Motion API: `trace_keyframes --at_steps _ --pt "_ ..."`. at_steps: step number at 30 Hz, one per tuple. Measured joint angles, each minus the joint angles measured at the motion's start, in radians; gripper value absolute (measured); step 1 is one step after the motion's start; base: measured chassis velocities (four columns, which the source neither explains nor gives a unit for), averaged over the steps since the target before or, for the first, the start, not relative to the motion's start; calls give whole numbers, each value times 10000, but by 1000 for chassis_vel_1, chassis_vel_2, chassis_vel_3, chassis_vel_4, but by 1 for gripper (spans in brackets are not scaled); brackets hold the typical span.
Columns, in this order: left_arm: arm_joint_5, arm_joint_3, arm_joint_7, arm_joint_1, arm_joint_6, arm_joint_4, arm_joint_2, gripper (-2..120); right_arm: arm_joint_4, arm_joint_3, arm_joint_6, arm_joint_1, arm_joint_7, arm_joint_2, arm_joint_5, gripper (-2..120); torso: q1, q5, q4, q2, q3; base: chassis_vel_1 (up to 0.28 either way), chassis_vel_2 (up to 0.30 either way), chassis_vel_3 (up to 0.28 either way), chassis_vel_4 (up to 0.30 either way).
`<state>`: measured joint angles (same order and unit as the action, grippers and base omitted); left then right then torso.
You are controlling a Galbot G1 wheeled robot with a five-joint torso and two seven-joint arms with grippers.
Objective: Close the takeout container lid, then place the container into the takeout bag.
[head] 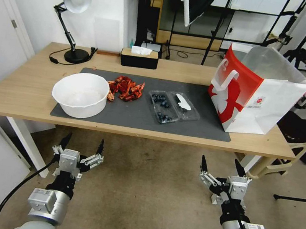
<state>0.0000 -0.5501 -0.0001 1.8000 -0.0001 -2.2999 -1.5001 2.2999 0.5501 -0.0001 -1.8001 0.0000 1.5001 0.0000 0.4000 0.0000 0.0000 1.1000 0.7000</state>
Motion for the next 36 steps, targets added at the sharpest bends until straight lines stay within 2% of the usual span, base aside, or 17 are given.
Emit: trace_keyframes --at_steps 7,8,9,10,11,12,13,14,18,36 --pt "-79 65 -85 -71 61 -1 30 100 -1 -116 -58 50 -72 84 -117 100 0 -2 0 0 0 0 0 0 0" --pt "-136 107 -155 -111 102 -1 52 100 -2 -114 -62 50 -76 84 -125 100 0 0 3 0 0 0 0 0 0" --pt "-429 360 -490 -387 321 -1 172 100 -30 -280 -183 145 -215 231 -373 100 -1 -7 1 1 -1 0 0 0 0" --pt "-429 360 -490 -387 321 -1 172 100 -30 -280 -183 145 -215 231 -373 100 -1 -7 1 1 -1 0 0 0 0" --pt "-818 712 -944 -754 623 -1 330 100 -99 -746 -452 344 -551 571 -866 100 -1 2 -3 0 0 0 0 0 0" --pt "-1469 1266 -1704 -1350 1126 -2 609 100 -176 -1285 -766 591 -951 967 -1451 100 1 3 2 0 1 0 0 0 0" --pt "-1915 1647 -2215 -1753 1467 -2 794 100 -200 -1392 -854 650 -1046 1055 -1614 100 1 -9 0 -1 0 0 0 0 0" --pt "-2183 1882 -2529 -1995 1682 -5 910 100 -218 -1439 -869 678 -1076 1092 -1672 100 1 -3 -6 0 1 0 0 0 0" --pt "-2220 1974 -2545 -1966 1703 57 1010 100 -220 -1421 -870 673 -1076 1100 -1684 100 0 1 1 0 0 0 0 0 0" --pt "-2077 1825 -2214 -1753 1529 241 1049 100 -319 -1184 -908 806 -1001 1084 -1513 100 1 0 0 0 0 0 0 0 0"
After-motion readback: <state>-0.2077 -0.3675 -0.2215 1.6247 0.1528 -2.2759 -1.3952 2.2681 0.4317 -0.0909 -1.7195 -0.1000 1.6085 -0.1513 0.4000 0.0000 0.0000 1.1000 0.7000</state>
